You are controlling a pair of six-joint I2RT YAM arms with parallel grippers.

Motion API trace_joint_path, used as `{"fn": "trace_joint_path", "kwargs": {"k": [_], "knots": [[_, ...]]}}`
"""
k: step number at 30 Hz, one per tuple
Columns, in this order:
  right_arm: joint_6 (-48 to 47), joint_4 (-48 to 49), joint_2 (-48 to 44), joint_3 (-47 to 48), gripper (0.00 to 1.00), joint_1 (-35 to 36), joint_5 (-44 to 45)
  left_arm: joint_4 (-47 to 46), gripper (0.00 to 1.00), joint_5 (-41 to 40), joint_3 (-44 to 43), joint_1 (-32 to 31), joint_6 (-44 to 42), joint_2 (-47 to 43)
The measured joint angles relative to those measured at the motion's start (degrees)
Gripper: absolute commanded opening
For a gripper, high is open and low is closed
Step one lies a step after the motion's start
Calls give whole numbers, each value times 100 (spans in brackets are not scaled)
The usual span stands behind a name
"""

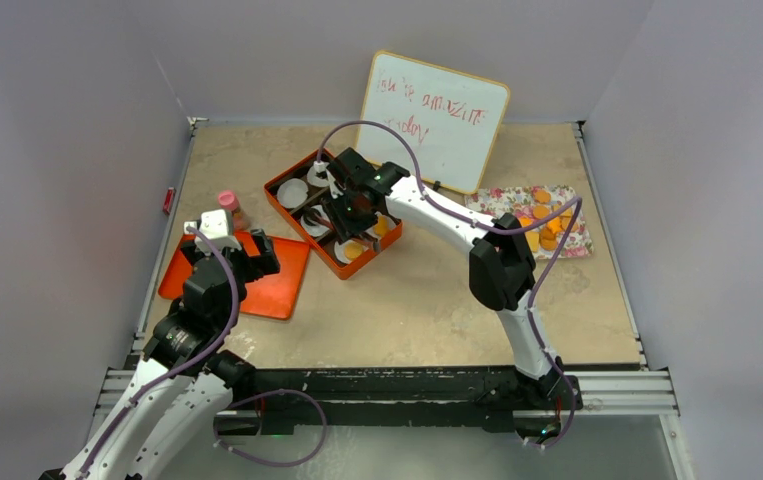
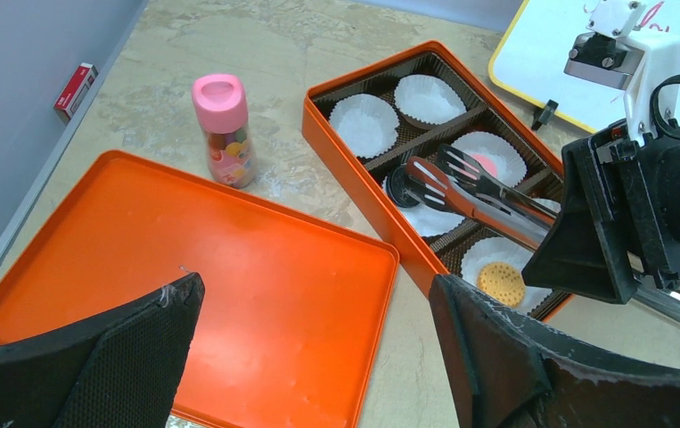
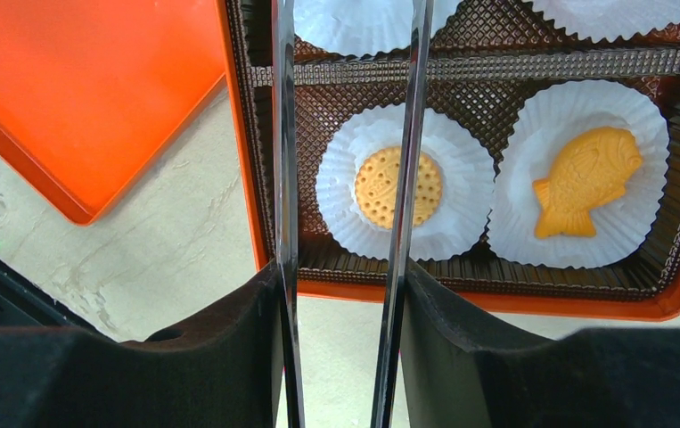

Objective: Pack the cookies

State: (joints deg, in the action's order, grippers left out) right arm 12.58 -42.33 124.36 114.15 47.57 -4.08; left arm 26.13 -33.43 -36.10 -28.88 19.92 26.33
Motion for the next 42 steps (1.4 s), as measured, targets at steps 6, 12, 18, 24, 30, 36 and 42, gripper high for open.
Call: {"fn": "trace_joint_path", "kwargs": {"k": [6,12,18,24,30,36,42], "knots": [[-2,-37,-2,0,44,2,2,0,97,0,0,0,0,-11],[-2,-44,-13,0,45,2,2,0,97,4,0,0,-2,-11],[2,-22,-17,0,46,2,4,0,97,7,0,0,-2,-11],[24,-7,-17,0,47,4,7,2,96,7,0,0,-2,-11],[28,22,35,79,48,4,7,0,96,7,0,0,-2,-24],[31,39,269,354,48,4,4,0,97,7,0,0,-2,-26],[28,24,503,413,48,4,-7,0,97,7,0,0,0,-28]]}}
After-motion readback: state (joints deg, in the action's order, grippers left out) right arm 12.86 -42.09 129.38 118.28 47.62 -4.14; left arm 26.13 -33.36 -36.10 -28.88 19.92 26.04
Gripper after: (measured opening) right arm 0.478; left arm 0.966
